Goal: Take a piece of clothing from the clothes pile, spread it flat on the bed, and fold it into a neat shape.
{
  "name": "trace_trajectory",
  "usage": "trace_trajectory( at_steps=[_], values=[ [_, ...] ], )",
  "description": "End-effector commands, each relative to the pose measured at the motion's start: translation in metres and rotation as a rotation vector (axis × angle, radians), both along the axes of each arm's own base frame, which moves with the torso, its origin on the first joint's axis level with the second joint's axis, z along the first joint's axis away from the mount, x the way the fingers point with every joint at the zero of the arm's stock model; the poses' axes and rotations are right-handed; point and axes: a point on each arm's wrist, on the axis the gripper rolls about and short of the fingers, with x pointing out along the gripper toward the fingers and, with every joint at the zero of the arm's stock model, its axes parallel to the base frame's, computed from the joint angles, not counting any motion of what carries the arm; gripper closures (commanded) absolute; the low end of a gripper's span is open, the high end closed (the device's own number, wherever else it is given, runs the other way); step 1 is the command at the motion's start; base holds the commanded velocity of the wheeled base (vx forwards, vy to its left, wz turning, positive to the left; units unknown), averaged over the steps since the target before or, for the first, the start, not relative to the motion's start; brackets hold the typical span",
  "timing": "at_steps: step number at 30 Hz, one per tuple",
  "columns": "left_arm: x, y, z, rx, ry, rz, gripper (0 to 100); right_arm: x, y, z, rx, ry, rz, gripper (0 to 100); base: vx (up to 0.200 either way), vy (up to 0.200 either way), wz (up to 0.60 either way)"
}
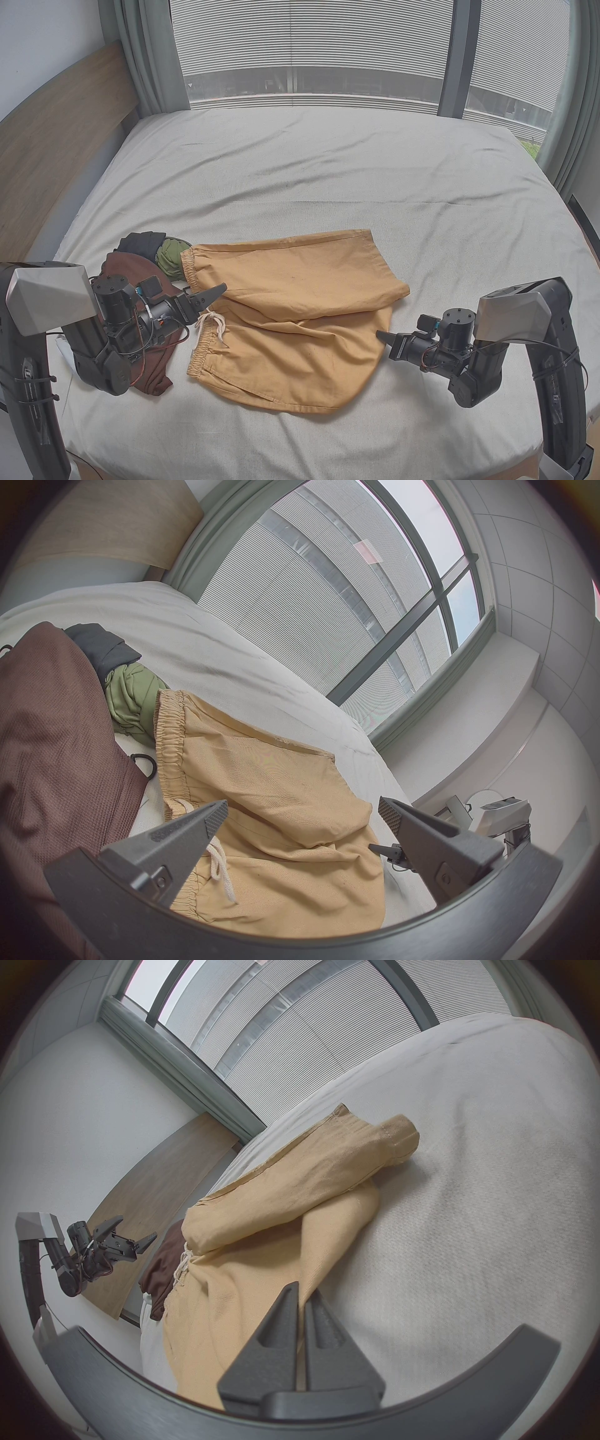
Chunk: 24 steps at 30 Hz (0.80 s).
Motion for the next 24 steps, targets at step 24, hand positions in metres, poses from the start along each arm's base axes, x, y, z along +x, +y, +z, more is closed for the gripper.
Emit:
trace_trajectory(
  at_steps=[24],
  values=[
    [0.0, -0.001, -0.002, -0.001, 0.007, -0.003, 0, -0.027, 0.004, 0.029, -0.002, 0.011, 0.056, 100, 0.0, 0.0, 0.0]
  ],
)
